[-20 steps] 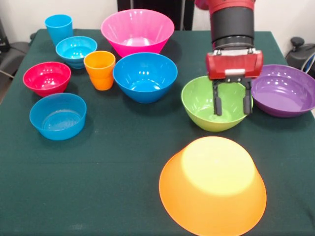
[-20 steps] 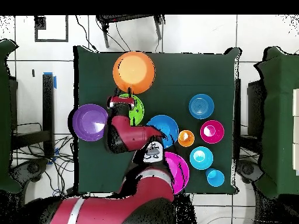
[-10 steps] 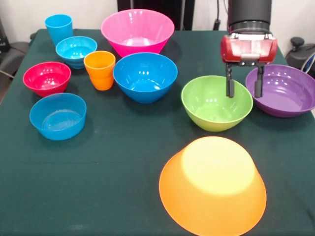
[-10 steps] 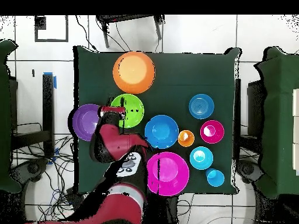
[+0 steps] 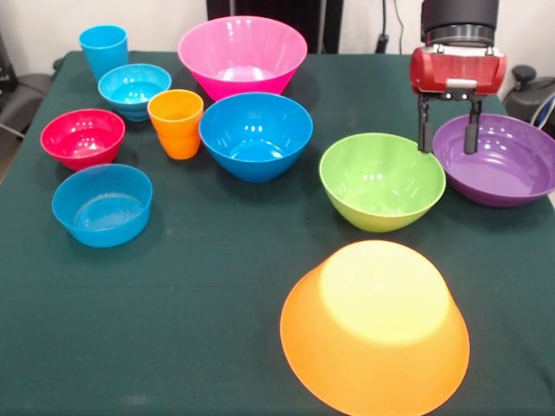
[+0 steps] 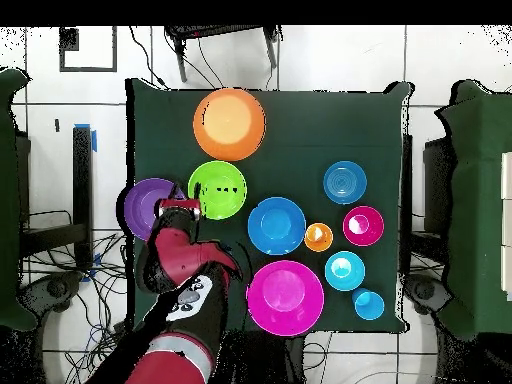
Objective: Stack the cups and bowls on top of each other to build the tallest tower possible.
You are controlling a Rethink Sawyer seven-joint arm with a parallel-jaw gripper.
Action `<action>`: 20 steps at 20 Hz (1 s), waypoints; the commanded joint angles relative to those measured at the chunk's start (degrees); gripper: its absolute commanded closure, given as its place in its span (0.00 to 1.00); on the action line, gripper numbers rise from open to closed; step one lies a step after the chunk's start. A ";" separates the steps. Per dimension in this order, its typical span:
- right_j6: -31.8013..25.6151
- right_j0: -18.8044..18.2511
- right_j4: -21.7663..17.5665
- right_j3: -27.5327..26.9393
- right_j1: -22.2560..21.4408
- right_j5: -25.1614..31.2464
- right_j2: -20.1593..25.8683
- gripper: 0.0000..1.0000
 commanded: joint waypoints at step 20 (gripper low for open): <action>7.89 -10.13 -18.84 26.26 -2.77 -5.06 -7.92 0.00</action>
